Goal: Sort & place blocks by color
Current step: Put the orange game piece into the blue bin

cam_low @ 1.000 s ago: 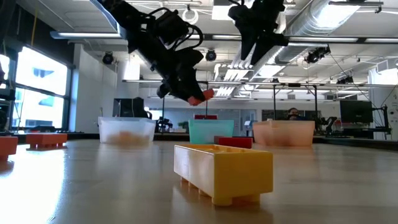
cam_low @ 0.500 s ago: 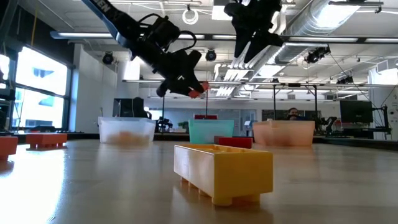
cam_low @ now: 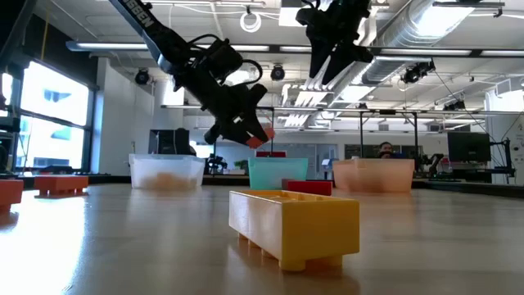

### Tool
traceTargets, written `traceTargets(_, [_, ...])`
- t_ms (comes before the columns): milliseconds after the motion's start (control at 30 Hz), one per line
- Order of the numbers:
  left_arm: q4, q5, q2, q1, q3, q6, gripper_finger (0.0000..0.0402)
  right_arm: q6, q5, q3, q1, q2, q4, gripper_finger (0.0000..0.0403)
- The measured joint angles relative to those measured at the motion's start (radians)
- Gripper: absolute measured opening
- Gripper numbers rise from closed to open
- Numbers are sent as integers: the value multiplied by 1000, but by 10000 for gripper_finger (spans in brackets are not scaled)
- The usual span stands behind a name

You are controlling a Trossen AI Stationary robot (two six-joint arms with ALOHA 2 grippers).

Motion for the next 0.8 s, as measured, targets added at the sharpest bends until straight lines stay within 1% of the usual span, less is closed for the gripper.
traceTargets(67, [8, 4, 3, 0, 0, -4, 121, 0, 0, 0, 0, 0, 0, 156])
traceTargets(200, [6, 48, 21, 1, 0, -4, 121, 0, 0, 0, 0, 0, 2, 156])
traceTargets(367, [5, 56, 40, 0, 0, -45, 128, 0, -2, 0, 0, 0, 2, 156])
traceTargets(800, [27, 62, 44, 1, 5, -49, 193, 3, -5, 0, 0, 0, 2, 156])
